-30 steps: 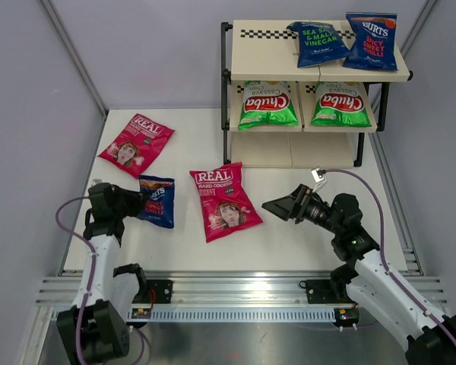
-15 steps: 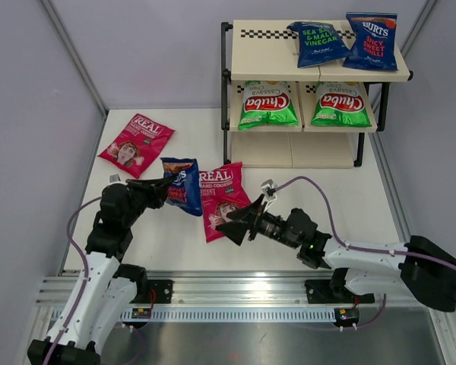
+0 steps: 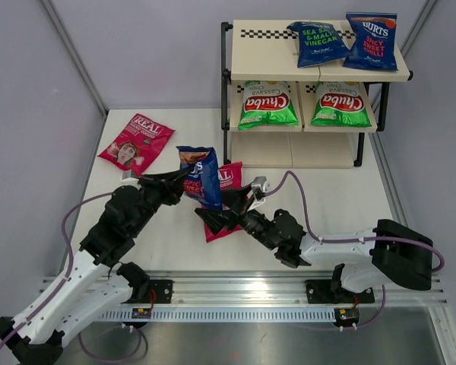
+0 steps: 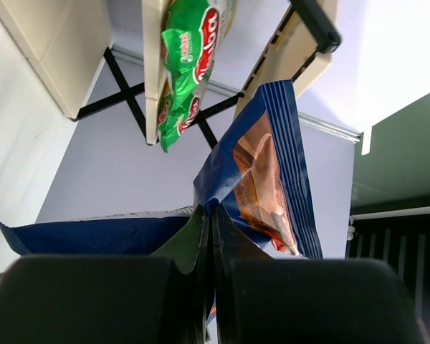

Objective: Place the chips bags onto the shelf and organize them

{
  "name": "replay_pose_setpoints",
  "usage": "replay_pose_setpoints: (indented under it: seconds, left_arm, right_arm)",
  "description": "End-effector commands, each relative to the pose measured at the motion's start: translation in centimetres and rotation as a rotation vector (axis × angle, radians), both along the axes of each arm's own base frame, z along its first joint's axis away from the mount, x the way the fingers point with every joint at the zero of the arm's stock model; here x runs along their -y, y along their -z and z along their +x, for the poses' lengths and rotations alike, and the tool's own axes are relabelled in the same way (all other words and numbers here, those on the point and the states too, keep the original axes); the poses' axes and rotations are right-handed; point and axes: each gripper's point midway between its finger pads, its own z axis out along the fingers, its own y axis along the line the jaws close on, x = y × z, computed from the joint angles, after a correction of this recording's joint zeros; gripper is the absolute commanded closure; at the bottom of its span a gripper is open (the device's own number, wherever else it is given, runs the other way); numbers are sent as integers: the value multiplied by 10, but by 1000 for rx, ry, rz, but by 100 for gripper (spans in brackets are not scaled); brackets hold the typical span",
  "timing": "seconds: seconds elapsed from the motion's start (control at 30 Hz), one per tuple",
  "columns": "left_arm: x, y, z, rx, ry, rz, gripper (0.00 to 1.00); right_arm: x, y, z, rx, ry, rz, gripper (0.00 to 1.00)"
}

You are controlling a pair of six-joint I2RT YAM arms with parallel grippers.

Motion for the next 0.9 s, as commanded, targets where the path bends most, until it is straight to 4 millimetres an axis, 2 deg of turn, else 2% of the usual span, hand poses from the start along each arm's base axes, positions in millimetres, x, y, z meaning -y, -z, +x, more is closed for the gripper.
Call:
replay_pose_setpoints:
  seconds: [0.0, 0.13, 0.23, 0.4, 0.47, 0.57, 0.63, 0.67, 0.7, 0.73, 0.8, 0.83, 0.87]
  left_arm:
    - [0, -35, 6, 52, -64, -91, 100]
    - [22, -42, 0, 70, -17, -131, 100]
    - [32, -47, -4, 78, -4, -144, 100]
    - [26, -51, -9, 89, -29, -127, 100]
    - [20, -53, -10, 103, -49, -102, 100]
    - [13, -56, -12, 141, -66, -38, 100]
    - [8, -69, -14, 192, -75, 2, 84]
    - [7, -71, -15, 237, -74, 77, 71]
    - [5, -84, -18, 278, -74, 94, 50]
    - [3, -89, -20, 307, -75, 127, 38]
    - [-5, -104, -28, 403, -76, 222, 24]
    - [-7, -106, -31, 467, -74, 314, 9]
    - [-10, -117, -37, 536, -70, 351, 2]
  right_arm:
    - [11, -53, 6, 107, 87, 124, 10]
    - [11, -60, 15, 88, 137, 134, 19]
    - [13, -57, 24, 70, 188, 123, 26]
    - [22, -50, 23, 64, 203, 119, 54]
    - [25, -53, 19, 75, 188, 118, 58]
    - [23, -52, 13, 86, 152, 88, 70]
    - [24, -54, 6, 94, 118, 74, 74]
    - [25, -55, 5, 85, 110, 73, 75]
    - [26, -53, 3, 80, 102, 62, 77]
    - [30, -55, -3, 79, 81, 42, 80]
    - [37, -54, -8, 69, 62, 17, 83]
    - [45, -56, -16, 68, 38, -8, 86]
    - [49, -59, -21, 67, 22, -16, 87]
